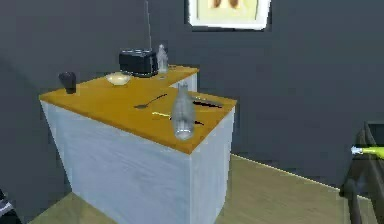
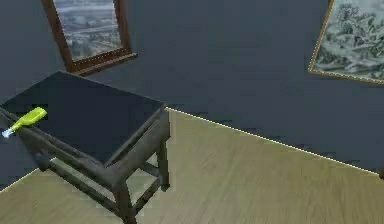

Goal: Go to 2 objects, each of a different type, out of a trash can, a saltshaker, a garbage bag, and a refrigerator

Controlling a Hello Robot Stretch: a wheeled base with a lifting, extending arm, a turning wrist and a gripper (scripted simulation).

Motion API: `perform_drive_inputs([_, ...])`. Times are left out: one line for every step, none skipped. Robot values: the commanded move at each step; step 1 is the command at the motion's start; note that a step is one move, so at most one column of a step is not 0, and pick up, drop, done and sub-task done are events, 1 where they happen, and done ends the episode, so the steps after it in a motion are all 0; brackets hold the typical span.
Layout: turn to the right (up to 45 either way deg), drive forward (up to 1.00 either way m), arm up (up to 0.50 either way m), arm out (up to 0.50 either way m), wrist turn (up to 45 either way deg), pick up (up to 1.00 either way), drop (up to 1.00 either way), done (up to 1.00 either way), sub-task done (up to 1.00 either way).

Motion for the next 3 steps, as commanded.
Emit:
perform_drive_inputs([-45.0, 0.0, 0.0, 0.0, 0.0, 0.0, 0.0, 0.0, 0.0])
perform_drive_inputs([-45.0, 0.0, 0.0, 0.0, 0.0, 0.0, 0.0, 0.0, 0.0])
perform_drive_inputs([-45.0, 0.0, 0.0, 0.0, 0.0, 0.0, 0.0, 0.0, 0.0])
